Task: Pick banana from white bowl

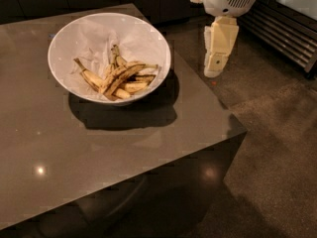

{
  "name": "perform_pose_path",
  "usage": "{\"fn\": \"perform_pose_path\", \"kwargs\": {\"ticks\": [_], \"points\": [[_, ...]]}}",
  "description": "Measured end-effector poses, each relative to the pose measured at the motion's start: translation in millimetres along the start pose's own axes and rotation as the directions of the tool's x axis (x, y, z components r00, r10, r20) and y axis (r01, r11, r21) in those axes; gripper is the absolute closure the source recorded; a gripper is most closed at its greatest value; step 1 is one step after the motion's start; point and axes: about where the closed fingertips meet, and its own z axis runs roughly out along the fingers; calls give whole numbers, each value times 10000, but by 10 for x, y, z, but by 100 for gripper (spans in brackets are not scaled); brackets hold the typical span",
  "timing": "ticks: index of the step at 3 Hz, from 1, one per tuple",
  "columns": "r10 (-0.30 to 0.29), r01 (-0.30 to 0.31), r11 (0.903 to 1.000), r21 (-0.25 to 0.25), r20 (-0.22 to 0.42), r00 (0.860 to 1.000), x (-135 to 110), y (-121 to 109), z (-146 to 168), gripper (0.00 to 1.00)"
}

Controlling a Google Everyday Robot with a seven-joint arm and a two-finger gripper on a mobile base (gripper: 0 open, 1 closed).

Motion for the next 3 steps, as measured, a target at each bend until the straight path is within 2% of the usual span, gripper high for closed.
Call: {"fn": "perform_pose_path", "kwargs": {"ticks": [1,2,3], "points": [[-2,2,10000,0,1,10000,-1,-1,1,0],[-464,465,9989,-63,236,9986,-182,-218,125,0],[-1198,1217,9920,-341,527,9914,-407,-444,335,0]]}}
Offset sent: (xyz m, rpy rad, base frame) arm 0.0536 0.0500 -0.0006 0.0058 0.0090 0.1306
